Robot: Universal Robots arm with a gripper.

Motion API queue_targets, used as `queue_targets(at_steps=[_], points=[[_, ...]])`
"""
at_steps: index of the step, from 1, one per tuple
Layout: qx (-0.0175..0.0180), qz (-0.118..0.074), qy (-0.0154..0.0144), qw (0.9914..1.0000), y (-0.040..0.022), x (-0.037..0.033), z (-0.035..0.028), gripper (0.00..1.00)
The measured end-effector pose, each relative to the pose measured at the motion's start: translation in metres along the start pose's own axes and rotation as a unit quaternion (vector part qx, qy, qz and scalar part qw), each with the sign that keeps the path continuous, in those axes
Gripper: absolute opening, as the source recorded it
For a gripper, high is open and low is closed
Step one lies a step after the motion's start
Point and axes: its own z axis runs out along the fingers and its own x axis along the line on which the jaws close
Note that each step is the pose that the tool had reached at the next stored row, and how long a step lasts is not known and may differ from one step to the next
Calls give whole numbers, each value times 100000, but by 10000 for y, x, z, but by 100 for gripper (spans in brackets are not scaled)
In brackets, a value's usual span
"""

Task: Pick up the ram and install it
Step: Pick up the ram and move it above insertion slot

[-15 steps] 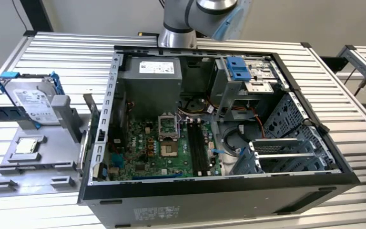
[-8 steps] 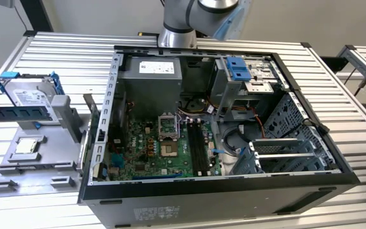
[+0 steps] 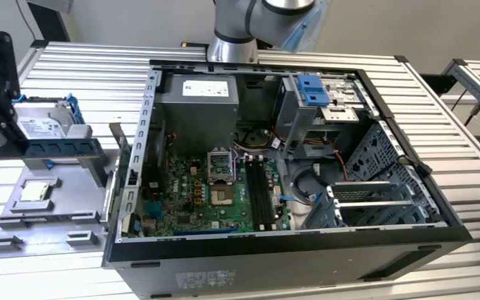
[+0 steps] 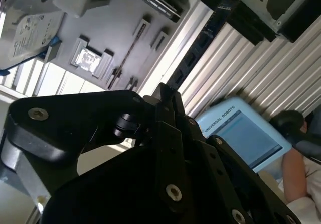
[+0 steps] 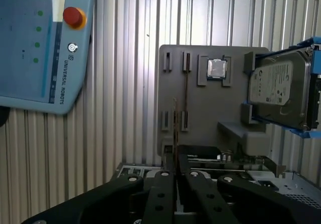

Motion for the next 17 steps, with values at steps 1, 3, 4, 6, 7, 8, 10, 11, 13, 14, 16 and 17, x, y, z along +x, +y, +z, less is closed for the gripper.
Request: queue_targets(at_steps=[1,3,4,6,7,8,10,11,13,14,16,17], points=[[-35,-19,0,100000,-46,1,0,0],[-105,-65,3,100000,-138,3,-1,0],[-131,-84,0,100000,-183,3,-1,0],[-191,-114,-2,100000,-274,5,-1,0],[-217,-128,-2,100000,-318,6,-1,0],[-244,-148,-7,100000,-366,7,-1,0],[-301,-173,0,99999,-455,9,-2,0],[-328,-190,-3,99999,-503,9,-2,0],[-378,-223,-7,99999,-593,11,-2,0],[-404,-234,-2,99999,-635,12,-2,0],[-460,-263,-3,99999,-728,14,-3,0],[-485,-276,-4,99998,-773,15,-3,0]])
